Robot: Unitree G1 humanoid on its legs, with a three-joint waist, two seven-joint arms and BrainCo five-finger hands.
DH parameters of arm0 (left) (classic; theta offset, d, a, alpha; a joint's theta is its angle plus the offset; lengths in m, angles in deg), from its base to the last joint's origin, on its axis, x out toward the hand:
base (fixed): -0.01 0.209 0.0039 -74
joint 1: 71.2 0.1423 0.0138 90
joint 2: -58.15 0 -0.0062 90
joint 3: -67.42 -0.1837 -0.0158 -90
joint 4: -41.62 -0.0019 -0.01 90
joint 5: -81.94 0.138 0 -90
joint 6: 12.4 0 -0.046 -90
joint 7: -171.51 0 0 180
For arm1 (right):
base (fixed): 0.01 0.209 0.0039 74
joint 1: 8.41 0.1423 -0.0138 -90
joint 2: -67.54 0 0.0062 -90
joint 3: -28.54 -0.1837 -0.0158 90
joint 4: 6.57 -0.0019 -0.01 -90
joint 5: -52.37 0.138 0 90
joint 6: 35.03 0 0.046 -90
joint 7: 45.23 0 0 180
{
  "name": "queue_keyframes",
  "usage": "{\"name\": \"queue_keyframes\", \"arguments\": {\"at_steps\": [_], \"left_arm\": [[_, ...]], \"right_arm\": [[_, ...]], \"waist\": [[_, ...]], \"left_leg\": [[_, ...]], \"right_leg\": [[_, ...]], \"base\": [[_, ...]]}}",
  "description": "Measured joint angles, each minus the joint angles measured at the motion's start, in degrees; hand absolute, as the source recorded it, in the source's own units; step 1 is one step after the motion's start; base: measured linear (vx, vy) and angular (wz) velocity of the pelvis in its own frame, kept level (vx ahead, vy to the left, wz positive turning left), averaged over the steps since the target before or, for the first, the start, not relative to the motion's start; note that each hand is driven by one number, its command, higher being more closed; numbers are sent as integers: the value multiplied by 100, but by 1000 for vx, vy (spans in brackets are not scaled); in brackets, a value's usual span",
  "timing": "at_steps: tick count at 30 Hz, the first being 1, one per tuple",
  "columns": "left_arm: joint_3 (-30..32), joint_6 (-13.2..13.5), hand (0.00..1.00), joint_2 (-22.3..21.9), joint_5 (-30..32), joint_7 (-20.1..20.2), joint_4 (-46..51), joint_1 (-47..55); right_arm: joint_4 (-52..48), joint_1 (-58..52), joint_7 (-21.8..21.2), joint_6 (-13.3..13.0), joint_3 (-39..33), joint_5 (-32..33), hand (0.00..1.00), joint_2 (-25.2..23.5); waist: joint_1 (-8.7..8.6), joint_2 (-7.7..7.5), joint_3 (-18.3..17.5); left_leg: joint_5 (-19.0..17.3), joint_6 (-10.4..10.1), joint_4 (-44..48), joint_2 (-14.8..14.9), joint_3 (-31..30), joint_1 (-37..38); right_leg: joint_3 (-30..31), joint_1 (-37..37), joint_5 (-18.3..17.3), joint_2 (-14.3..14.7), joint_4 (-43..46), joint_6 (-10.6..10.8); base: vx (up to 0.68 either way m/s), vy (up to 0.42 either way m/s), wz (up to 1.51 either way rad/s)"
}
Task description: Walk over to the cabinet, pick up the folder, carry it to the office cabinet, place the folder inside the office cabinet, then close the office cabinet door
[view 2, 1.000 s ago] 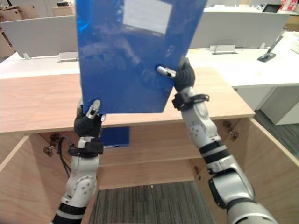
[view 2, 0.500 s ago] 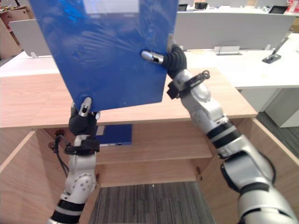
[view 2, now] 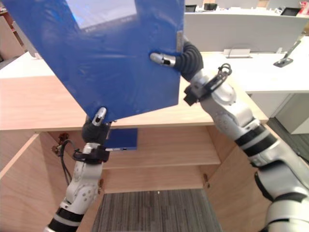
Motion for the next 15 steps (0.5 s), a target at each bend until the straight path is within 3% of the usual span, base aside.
{"name": "queue_keyframes", "arguments": {"at_steps": [4, 6, 8, 11, 15], "left_arm": [[-286, -183, 0, 215, -150, 371, -244, 270], [-427, -314, 0, 361, -206, 722, -557, 437], [-673, -555, 0, 498, -244, 1339, -1133, 652], [-946, -936, 0, 372, -147, 1851, -1940, 871], [-895, -1269, 0, 225, 180, 2039, -3388, 1064]], "right_arm": [[-219, -492, -234, 50, -336, -441, 100, 1], [-357, -663, -357, 120, -366, -798, 100, 12], [-625, -883, -575, 277, -355, -1291, 100, 79], [-910, -1064, -896, 331, -354, -1562, 100, 129], [-1643, -1106, -1195, 297, -504, -1523, 100, 116]], "waist": [[-29, -1, -40], [-73, -8, -46], [-96, -14, -47], [-99, -23, -44], [-169, -51, -44]], "left_leg": [[35, 4, -44, -4, -3, 4], [34, 4, -45, 8, -15, 5], [36, 2, -47, 55, -14, 1], [38, -4, -52, 67, 4, -19], [25, -25, -53, 98, 37, -38]], "right_leg": [[-6, -15, -3, -5, -4, -1], [-19, -16, -3, -2, -46, -4], [-24, -22, 0, 20, -62, -12], [-21, -45, 12, 36, -94, -26], [-4, -65, 24, 80, -132, -40]], "base": [[0, 0, 0], [-16, 2, 1], [0, 0, 0], [5, 4, -3], [15, 7, -4]]}}
